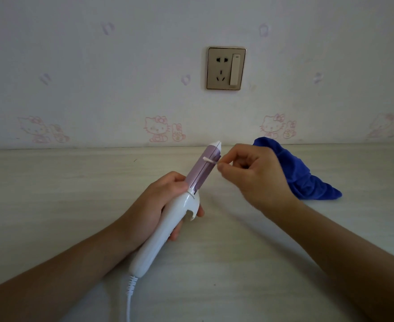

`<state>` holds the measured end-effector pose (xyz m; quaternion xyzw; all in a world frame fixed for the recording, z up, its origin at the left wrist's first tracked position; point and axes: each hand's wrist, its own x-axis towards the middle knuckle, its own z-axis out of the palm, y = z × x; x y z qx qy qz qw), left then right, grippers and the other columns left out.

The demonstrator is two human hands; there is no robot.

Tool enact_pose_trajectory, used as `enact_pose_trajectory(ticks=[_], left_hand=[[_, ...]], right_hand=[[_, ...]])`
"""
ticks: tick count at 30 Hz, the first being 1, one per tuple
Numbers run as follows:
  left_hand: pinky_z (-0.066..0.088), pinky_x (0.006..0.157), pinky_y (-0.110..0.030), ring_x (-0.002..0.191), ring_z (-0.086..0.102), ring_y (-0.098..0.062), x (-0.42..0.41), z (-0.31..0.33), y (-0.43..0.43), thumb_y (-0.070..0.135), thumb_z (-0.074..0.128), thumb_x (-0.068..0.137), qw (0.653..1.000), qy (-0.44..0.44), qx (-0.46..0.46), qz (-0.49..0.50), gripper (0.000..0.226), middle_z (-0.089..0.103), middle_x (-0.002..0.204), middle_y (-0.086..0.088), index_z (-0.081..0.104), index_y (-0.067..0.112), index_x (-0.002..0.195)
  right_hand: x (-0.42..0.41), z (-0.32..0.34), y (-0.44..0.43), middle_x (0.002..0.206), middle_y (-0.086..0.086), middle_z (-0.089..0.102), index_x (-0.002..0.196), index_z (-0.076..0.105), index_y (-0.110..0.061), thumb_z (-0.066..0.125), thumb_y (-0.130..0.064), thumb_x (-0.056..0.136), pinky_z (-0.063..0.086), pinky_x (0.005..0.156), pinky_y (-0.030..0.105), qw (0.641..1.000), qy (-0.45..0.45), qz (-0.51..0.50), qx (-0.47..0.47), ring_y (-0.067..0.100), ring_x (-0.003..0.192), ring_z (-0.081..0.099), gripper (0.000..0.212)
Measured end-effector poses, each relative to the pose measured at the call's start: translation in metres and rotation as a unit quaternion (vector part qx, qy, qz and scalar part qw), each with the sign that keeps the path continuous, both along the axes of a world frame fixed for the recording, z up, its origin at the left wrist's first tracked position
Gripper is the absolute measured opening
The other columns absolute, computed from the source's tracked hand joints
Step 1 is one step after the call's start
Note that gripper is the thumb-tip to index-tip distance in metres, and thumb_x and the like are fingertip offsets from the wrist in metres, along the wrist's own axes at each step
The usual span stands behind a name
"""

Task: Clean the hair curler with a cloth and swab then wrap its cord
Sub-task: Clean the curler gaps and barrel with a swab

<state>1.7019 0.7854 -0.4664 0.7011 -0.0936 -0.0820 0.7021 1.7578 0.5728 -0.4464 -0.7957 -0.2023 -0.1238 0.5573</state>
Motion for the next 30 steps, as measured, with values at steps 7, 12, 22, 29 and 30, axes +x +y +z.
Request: enact_pose_trajectory(ticks=[7, 12, 22, 29, 30], left_hand=[[0.043, 0.042, -0.027, 0.042, 0.049, -0.026, -0.004, -0.002, 0.003, 0.024, 0.062, 0.083, 1.0, -0.021, 0.019, 0.0, 0.033, 0.075, 0.089, -0.024, 0.058, 0.01, 0.113], [0.044, 0.044, -0.027, 0.045, 0.049, -0.027, -0.005, -0.002, 0.003, 0.033, 0.067, 0.078, 0.999, -0.021, 0.022, -0.031, 0.037, 0.074, 0.091, -0.023, 0.062, 0.016, 0.11], [0.045, 0.043, -0.028, 0.045, 0.053, -0.022, -0.006, -0.002, 0.003, 0.028, 0.067, 0.082, 0.999, -0.02, 0.024, -0.022, 0.025, 0.074, 0.087, -0.021, 0.063, 0.021, 0.105], [0.046, 0.043, -0.03, 0.047, 0.055, -0.02, -0.005, -0.006, 0.003, 0.034, 0.07, 0.078, 0.999, -0.03, 0.029, -0.032, 0.03, 0.074, 0.089, -0.022, 0.063, 0.022, 0.105], [0.046, 0.043, -0.029, 0.047, 0.055, -0.021, -0.005, -0.007, 0.002, 0.034, 0.071, 0.077, 0.999, -0.031, 0.028, -0.025, 0.03, 0.075, 0.089, -0.021, 0.064, 0.024, 0.104]], right_hand=[[-0.008, -0.005, 0.011, 0.049, 0.006, 0.048, 0.078, 0.074, -0.015, 0.074, -0.005, 0.089, 0.035, 0.044, 0.025, 0.998, -0.006, 0.058, -0.025, 0.009, 0.044, 0.037, 0.015], [0.009, 0.003, -0.005, 0.057, 0.021, 0.056, 0.078, 0.073, -0.015, 0.072, -0.007, 0.091, 0.035, 0.04, 0.024, 0.999, -0.003, -0.049, 0.02, 0.015, 0.045, 0.041, 0.015], [-0.004, -0.003, 0.006, 0.051, 0.011, 0.051, 0.077, 0.073, -0.018, 0.072, -0.005, 0.09, 0.037, 0.043, 0.024, 0.999, -0.004, 0.02, -0.039, 0.009, 0.043, 0.038, 0.018], [-0.002, 0.003, 0.0, 0.051, 0.011, 0.054, 0.077, 0.071, -0.014, 0.071, -0.005, 0.09, 0.037, 0.041, 0.027, 1.0, -0.007, -0.019, -0.021, 0.011, 0.043, 0.039, 0.016], [-0.008, 0.001, 0.004, 0.05, 0.009, 0.053, 0.077, 0.072, -0.014, 0.071, -0.004, 0.089, 0.037, 0.042, 0.026, 0.999, -0.007, 0.011, -0.037, 0.01, 0.043, 0.039, 0.016]])
